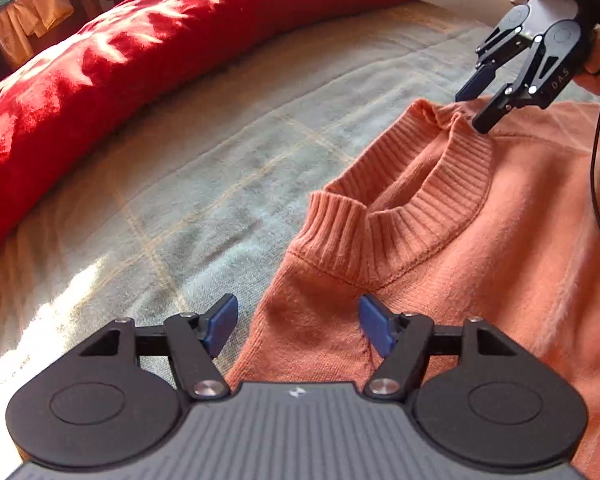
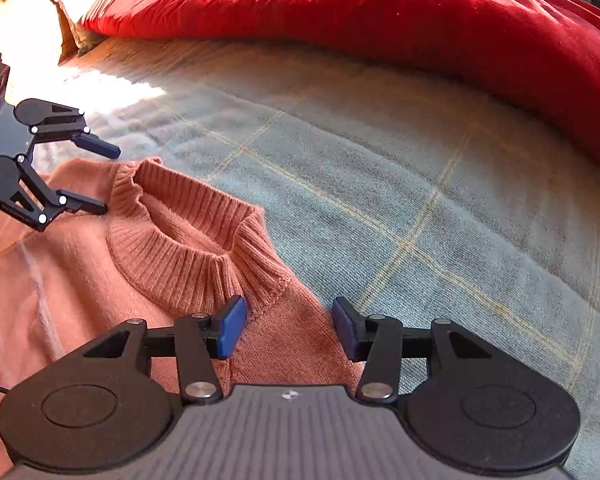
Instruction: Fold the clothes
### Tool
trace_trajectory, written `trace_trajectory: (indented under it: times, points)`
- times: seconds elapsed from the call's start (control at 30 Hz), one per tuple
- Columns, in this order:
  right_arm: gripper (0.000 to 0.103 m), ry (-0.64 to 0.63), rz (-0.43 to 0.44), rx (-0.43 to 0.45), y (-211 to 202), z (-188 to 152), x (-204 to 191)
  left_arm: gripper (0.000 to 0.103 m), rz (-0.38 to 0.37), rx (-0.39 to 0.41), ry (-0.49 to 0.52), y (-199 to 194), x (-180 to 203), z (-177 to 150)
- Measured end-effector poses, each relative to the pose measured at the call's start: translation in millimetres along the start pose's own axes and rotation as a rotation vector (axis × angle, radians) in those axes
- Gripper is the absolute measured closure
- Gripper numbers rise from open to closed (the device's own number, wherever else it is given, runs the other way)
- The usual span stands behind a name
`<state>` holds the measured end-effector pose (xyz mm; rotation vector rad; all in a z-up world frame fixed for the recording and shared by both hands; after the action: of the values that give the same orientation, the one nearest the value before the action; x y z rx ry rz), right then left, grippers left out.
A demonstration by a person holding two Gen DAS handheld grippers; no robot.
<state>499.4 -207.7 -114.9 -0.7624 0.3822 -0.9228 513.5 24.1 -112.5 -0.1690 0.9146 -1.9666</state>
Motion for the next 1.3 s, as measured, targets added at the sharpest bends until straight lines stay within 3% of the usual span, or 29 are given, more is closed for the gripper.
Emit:
trace_trajectory:
  times: [0.07,0.1,0.13,0.2,0.37,0.47,0.6,0.67,0.73,0.8,0.9,0.93,1.0,1.03,1.13,1.3]
  points:
    - [0.054,-0.014,-0.002,0.000,7,1,-5,0.064,0.054,-0.007,0.035,5,5,-2]
    - [0.057,-0.021,-0.002,0.001,11,2,-8,0.071,0.081,-0.011,0.052,8,8,-3]
    - [0.058,-0.028,-0.003,0.001,14,3,-11,0.071,0.108,-0.015,0.070,11,11,-4]
    - [0.057,-0.029,-0.004,0.002,21,5,-14,0.072,0.112,-0.031,-0.007,19,5,-3]
    - [0.052,0.091,0.019,0.013,20,11,4,0.068,0.152,-0.034,-0.100,20,-11,4]
    - [0.049,0.144,0.014,0.015,-8,11,3,0.069,0.156,-0.002,-0.162,-8,-15,13]
    - [0.037,0.232,0.135,0.035,-57,2,-20,0.057,0.039,0.039,-0.249,-58,8,17]
    - [0.035,0.257,0.196,0.014,-65,-11,-36,0.054,-0.050,0.012,-0.298,-68,30,8]
    - [0.034,0.253,0.194,-0.037,-54,-26,-49,0.051,-0.090,-0.042,-0.312,-63,48,-8]
    - [0.034,0.230,0.136,-0.069,-34,-40,-51,0.053,-0.052,-0.093,-0.301,-48,53,-24]
    - [0.027,0.293,0.148,-0.035,-16,-38,-43,0.051,-0.005,-0.052,-0.298,-28,45,-20]
    - [0.024,0.302,0.151,-0.035,-13,-34,-43,0.045,0.010,-0.036,-0.298,-21,42,-18]
    - [0.002,0.274,0.156,-0.044,-8,-33,-53,0.034,0.019,-0.041,-0.303,-10,36,-14]
    - [0.000,0.259,0.158,-0.049,-5,-33,-58,0.033,0.016,-0.044,-0.324,-6,33,-13]
    - [0.000,0.164,0.118,-0.063,-7,-33,-75,0.034,0.027,-0.047,-0.330,-15,32,-13]
    - [0.000,0.250,0.113,-0.081,-33,-30,-71,0.038,0.074,-0.043,-0.293,-60,39,-20]
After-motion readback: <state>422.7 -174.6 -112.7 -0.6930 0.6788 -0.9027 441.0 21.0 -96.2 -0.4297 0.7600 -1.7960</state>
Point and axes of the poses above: each gripper's, at about its wrist camera, not at the fingertips, and y roughly the way its jaws point, x to its right, z to its top, the point moved 4 cm from there along y, roughly the way its jaws point, and after that the axes turned 12 degrees about x, right-handed, at the moved point
